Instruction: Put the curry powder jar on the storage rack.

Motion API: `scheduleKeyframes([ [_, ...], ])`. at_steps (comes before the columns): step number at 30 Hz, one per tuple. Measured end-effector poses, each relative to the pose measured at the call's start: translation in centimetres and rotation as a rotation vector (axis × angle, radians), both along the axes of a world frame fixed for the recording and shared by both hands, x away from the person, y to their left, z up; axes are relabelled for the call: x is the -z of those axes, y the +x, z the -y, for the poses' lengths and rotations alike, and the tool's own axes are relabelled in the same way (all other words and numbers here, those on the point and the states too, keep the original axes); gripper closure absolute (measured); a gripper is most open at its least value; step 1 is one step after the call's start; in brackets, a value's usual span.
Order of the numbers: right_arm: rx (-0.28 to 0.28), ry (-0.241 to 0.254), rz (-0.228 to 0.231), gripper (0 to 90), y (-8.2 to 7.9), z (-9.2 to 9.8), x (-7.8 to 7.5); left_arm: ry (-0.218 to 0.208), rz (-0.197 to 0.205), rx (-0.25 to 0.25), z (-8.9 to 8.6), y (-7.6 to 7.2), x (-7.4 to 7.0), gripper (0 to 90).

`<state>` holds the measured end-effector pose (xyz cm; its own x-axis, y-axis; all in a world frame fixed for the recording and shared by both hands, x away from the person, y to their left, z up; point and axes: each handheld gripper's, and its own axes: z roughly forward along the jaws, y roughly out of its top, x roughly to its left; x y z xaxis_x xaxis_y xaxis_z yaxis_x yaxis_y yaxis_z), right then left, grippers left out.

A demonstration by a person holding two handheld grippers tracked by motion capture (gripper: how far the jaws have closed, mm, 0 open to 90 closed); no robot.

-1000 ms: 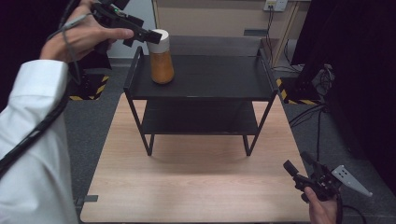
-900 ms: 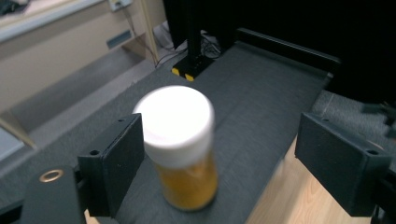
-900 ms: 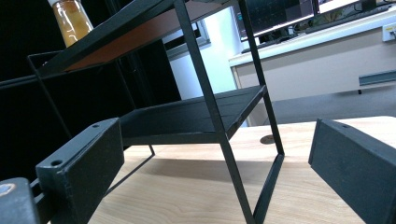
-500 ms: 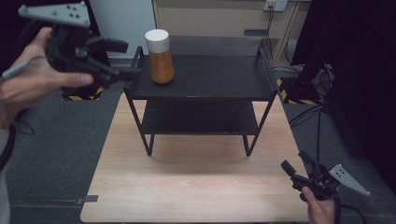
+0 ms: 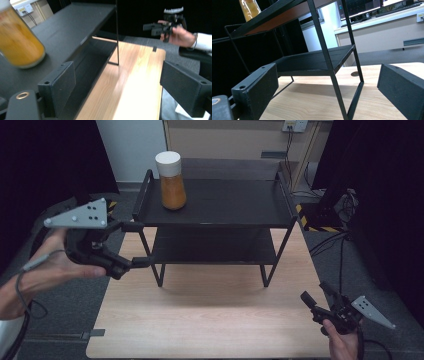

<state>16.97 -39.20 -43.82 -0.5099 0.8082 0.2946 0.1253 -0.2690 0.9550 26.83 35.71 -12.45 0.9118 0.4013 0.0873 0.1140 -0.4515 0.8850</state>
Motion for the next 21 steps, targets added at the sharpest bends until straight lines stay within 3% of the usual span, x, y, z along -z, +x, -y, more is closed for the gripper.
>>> scheduleKeyframes([
  [6, -0.002, -0.003, -0.004, 3.3, 0.1, -0.1, -0.1, 0.018, -0.017, 0.010, -0.1, -0.7, 1.6, 11.8],
  [13, -0.004, -0.012, -0.004, 3.4, 0.2, -0.2, -0.1, 0.013, -0.014, -0.001, -0.3, -0.8, 1.7, 10.6],
  [21, -0.004, -0.011, -0.003, 3.5, 0.2, -0.2, -0.1, 0.045, -0.017, 0.007, 0.5, -0.6, 1.7, 11.5],
])
